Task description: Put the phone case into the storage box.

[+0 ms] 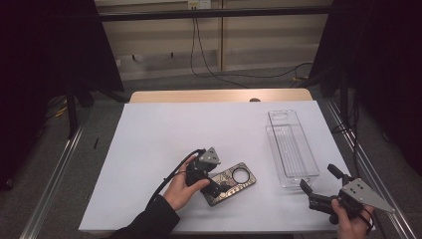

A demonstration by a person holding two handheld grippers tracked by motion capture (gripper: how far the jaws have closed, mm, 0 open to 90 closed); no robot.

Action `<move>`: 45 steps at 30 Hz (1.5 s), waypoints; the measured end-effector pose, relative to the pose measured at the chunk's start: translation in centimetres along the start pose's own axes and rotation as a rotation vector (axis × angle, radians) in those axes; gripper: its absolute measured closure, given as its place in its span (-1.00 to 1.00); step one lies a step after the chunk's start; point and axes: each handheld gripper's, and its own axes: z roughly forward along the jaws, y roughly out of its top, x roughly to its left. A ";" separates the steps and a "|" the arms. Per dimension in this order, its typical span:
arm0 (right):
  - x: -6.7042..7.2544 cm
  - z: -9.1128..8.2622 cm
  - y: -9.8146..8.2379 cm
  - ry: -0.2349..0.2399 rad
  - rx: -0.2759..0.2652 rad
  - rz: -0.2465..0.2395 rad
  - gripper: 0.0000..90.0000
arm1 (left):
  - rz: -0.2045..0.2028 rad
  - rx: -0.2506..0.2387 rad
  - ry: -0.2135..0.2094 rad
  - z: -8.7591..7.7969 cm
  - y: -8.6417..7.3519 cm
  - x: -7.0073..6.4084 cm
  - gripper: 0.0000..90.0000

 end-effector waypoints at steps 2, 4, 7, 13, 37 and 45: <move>0.0 0.0 0.0 0.000 -0.001 -0.001 -1.00 | 0.000 0.018 0.010 0.5 0.2 0.0 -0.86; 0.0 0.0 0.0 0.000 0.000 -0.001 -1.00 | 0.011 0.040 0.002 1.0 0.5 0.0 -0.86; 0.0 0.0 0.0 0.001 -0.001 -0.002 -1.00 | 0.007 0.050 0.000 1.5 0.9 0.1 -0.86; 0.0 0.0 0.0 0.002 0.000 -0.002 -1.00 | 0.040 0.112 -0.016 2.7 1.5 -0.4 -0.86; 0.1 0.1 0.0 0.004 0.004 -0.003 -1.00 | 0.045 0.248 0.052 4.3 1.5 -1.3 -0.91; 0.1 0.0 0.0 0.003 0.003 -0.003 -1.00 | 0.025 0.242 0.062 4.3 1.4 -1.4 -0.91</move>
